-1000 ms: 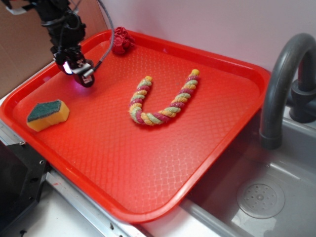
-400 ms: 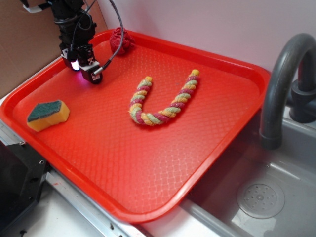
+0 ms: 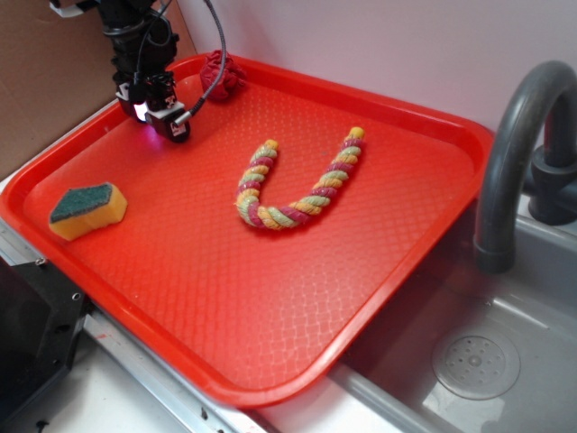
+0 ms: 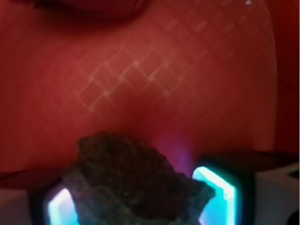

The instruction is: Grab the rock.

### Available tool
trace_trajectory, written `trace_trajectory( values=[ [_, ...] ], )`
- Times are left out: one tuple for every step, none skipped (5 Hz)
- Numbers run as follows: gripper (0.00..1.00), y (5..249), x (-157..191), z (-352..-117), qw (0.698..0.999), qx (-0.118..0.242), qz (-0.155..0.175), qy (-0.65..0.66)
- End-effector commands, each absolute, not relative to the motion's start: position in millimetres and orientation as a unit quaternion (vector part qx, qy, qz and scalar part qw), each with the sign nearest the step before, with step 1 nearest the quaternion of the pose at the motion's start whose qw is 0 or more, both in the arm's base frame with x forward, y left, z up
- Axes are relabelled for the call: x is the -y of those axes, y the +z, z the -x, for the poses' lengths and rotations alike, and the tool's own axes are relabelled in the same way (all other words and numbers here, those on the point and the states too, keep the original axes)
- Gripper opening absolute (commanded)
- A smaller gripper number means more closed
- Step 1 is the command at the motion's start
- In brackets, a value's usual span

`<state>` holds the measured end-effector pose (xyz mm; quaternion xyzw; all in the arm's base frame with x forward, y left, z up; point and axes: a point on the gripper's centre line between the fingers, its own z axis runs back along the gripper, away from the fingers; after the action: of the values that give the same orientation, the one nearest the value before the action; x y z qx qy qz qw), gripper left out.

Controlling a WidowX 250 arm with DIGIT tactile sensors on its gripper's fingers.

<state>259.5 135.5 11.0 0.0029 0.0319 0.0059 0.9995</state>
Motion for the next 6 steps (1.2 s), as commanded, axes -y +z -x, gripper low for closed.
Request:
trace_trajectory(
  values=[
    [0.0, 21, -130, -260, 0.998, -0.053, -0.013, -0.006],
    [0.0, 70, -99, -246, 0.994, -0.074, -0.067, 0.033],
    [0.0, 120, -70, -233, 0.998, -0.052, -0.027, 0.024],
    [0.0, 161, -42, -223, 0.999, -0.033, -0.009, -0.007],
    [0.0, 213, -3, -184, 0.994, 0.001, 0.073, -0.077],
    [0.0, 254, 3, -170, 0.986, 0.027, 0.121, -0.115]
  ],
)
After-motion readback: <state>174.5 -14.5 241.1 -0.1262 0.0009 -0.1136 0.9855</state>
